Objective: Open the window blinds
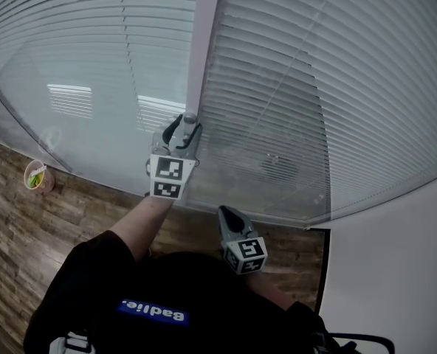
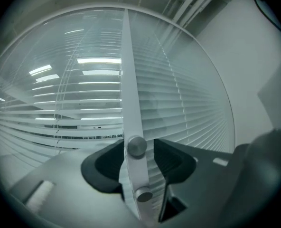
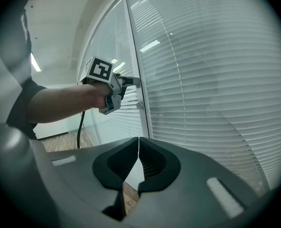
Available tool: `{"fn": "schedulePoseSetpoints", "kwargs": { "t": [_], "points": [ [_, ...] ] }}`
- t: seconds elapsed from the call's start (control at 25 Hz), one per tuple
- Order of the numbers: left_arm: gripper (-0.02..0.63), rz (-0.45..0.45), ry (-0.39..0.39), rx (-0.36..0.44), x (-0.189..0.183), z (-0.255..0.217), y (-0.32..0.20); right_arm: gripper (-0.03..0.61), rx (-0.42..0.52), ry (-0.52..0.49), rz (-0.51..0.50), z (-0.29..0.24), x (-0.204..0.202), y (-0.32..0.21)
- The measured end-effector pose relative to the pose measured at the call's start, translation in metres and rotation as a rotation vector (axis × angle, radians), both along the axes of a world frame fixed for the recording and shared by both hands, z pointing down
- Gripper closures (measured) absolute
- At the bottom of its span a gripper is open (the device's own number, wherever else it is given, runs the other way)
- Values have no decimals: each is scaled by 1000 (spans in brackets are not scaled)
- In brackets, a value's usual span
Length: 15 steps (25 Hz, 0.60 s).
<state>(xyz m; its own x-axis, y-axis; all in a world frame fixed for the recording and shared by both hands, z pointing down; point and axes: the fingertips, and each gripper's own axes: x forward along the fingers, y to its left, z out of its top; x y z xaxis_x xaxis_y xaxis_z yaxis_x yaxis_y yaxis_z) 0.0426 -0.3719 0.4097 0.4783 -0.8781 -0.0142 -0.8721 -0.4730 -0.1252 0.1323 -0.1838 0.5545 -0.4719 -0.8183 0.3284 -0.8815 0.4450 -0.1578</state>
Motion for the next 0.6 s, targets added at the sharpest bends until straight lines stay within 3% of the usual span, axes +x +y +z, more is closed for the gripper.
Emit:
{"fn": "schedulePoseSetpoints", "kwargs": {
  "t": [0.24, 0.4, 0.6],
  "points": [
    [486, -25, -41, 7, -1, 1, -4, 575, -12, 6, -6, 4, -1, 1],
    [488, -22, -76, 11, -1, 1, -5, 575, -15, -2, 4, 5, 1, 1],
    [489, -23, -207, 51, 2, 8, -5, 575, -21, -5, 2, 6, -2, 2]
  ]
}}
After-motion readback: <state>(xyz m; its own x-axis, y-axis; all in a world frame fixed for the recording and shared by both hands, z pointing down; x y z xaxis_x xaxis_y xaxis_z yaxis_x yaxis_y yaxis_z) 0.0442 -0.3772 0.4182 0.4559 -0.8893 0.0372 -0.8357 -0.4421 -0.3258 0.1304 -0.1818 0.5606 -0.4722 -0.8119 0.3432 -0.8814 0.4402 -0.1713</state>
